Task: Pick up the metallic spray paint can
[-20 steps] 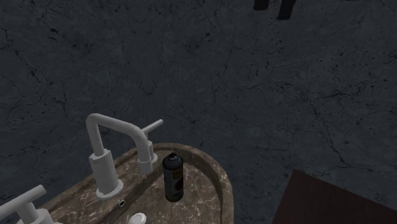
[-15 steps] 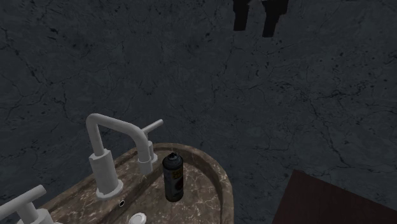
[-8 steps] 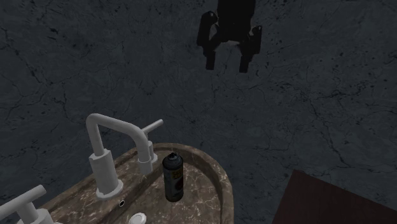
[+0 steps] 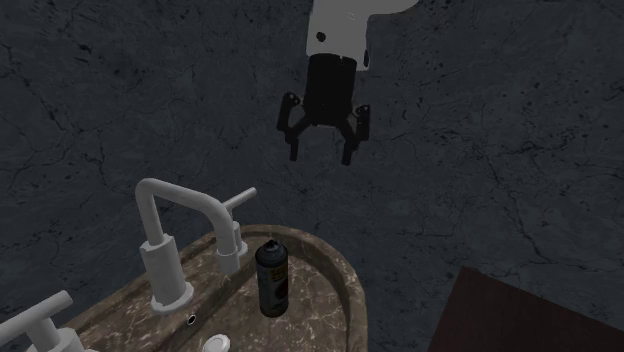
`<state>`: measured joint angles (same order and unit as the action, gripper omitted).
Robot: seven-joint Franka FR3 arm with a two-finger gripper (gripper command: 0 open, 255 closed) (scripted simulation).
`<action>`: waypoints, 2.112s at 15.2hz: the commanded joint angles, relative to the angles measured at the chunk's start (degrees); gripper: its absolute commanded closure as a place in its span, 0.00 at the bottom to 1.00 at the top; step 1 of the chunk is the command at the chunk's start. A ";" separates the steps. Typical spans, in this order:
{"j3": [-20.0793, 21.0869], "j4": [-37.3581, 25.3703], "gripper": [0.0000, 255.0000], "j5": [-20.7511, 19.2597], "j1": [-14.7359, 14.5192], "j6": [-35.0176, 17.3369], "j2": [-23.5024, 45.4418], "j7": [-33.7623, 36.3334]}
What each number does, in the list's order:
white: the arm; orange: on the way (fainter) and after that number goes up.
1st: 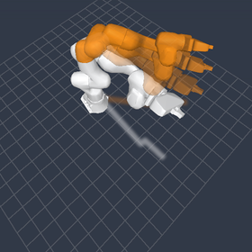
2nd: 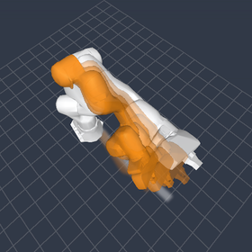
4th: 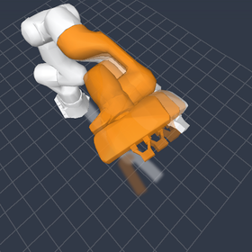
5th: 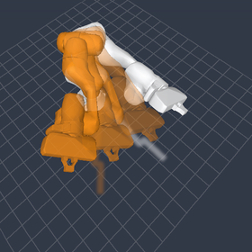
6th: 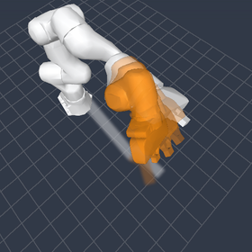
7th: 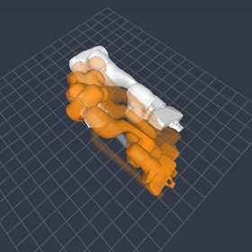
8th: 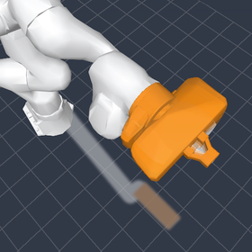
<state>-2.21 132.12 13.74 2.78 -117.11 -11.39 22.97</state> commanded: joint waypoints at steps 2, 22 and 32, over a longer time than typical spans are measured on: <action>0.03 -1.65 0.00 3.05 -0.18 -3.63 6.28 2.25; 1.78 -17.52 0.00 21.87 2.01 -17.15 41.59 6.16; 2.10 -18.00 1.00 22.45 2.15 -18.26 43.30 5.38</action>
<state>-0.15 114.15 36.17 4.95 -135.34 31.86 28.36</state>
